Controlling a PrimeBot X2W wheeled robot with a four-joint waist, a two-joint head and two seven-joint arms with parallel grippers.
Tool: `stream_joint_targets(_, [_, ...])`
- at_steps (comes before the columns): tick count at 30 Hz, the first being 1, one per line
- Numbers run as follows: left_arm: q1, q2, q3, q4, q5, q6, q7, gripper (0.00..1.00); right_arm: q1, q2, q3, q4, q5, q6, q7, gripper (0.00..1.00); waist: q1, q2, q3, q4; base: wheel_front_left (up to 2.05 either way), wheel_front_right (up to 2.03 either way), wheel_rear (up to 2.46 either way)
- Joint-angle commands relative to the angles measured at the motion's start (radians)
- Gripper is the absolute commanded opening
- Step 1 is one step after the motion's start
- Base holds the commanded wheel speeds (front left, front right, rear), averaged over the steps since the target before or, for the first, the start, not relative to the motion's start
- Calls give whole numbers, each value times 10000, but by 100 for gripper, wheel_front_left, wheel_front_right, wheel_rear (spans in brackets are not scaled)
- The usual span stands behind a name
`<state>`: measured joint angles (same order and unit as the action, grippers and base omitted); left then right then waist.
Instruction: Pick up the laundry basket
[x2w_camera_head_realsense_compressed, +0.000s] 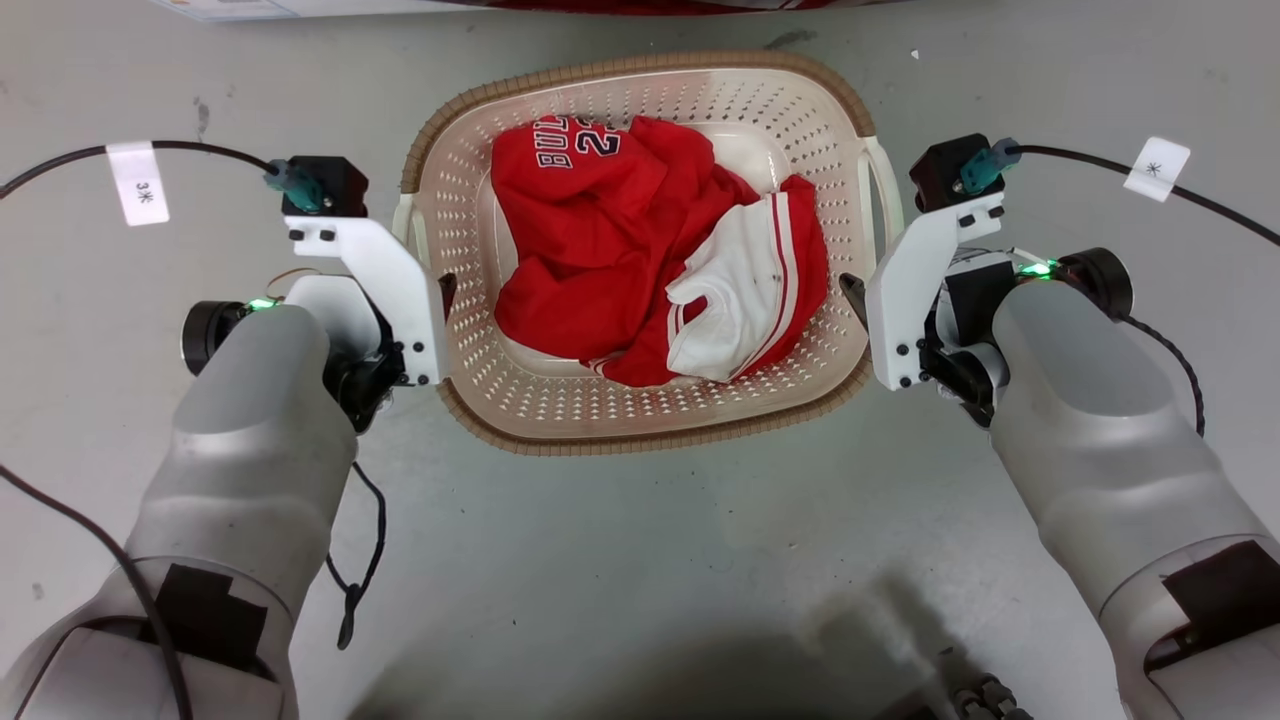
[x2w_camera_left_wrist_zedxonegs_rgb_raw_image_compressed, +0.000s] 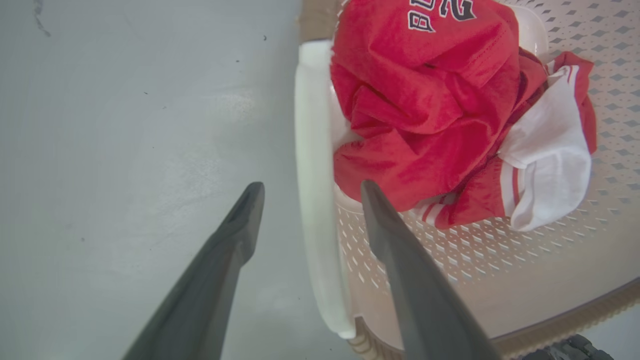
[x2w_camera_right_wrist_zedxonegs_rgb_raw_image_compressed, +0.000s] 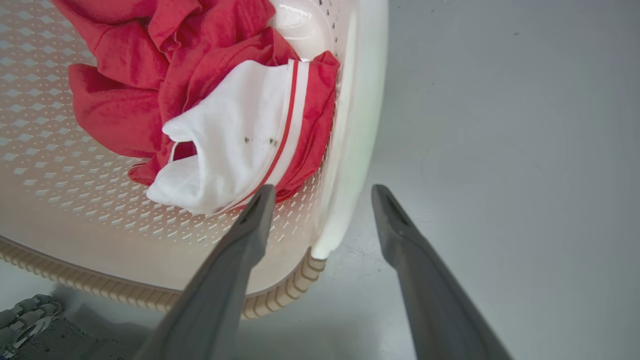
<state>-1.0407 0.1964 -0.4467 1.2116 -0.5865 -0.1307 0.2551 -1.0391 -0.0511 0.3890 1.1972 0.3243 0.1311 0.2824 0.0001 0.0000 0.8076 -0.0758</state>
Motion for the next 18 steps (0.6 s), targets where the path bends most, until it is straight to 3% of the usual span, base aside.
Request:
stream_joint_targets(1, [-124,-24,-34,32,-13,5,41,100,-114,18,31,26,46,-7,-11,100,-1,0,21,14,0,0,0])
stream_joint_targets(8, [-297,-140,-328,169,-358,5,220,100,-265,19,340,281,541,-7,30,100,-1,0,151,96,0,0,0])
stream_joint_targets(9, [-322,-175,-353,187,-398,5,221,96,-264,19,396,299,603,-7,25,95,-1,0,170,113,0,0,0])
stream_joint_targets(10, [-341,-197,-383,207,-446,5,238,64,-250,19,410,318,713,-7,31,83,-1,0,187,126,0,0,0])
stream_joint_targets(11, [-337,-239,-423,233,-509,5,339,50,-246,18,480,339,742,-7,26,75,-1,0,203,137,0,0,0])
stream_joint_targets(12, [-320,-269,-447,247,-569,5,380,45,-249,19,541,361,807,-7,-1,75,-1,0,220,148,0,0,0])
stream_joint_targets(14, [-331,-263,-505,264,-652,6,384,36,-192,30,663,334,1003,-5,47,64,-1,0,249,165,0,0,0])
stream_joint_targets(15, [-328,-270,-534,270,-697,5,362,16,-193,44,726,321,1072,-4,51,46,-1,0,261,164,0,0,0])
stream_joint_targets(16, [-321,-290,-566,261,-731,5,363,0,-182,50,775,296,1181,-4,50,20,-1,0,276,165,0,0,0])
stream_joint_targets(17, [-309,-307,-602,257,-799,-6,416,0,-167,49,834,277,1272,3,51,0,-1,0,288,167,0,0,0])
stream_joint_targets(18, [-296,-331,-651,252,-833,-6,432,0,-155,81,912,275,1347,9,45,0,-1,0,295,168,0,0,0])
